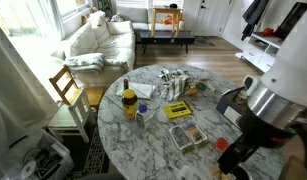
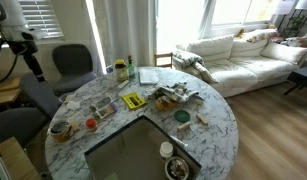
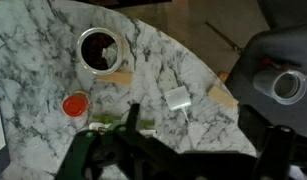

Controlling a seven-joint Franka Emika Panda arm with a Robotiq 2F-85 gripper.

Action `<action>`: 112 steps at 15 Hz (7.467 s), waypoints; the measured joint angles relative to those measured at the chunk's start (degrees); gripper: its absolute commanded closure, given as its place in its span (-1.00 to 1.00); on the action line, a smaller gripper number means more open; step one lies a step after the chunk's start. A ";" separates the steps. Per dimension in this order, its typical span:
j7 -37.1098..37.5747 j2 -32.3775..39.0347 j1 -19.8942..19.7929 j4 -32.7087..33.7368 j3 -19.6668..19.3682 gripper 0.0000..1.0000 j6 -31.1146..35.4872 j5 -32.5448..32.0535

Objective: Put the two sachets in an upright position

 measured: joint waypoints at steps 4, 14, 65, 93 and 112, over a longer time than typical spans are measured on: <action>11.66 10.04 -3.73 0.65 0.61 -1.00 7.82 -3.51; 26.86 28.42 -4.28 -1.49 -5.38 -1.00 32.92 3.28; 9.61 46.60 -9.37 5.44 -2.39 -0.14 49.36 47.57; 4.33 45.83 -2.90 4.29 -10.09 0.96 51.30 41.86; 26.15 38.75 6.02 4.56 -24.81 0.94 37.29 -1.83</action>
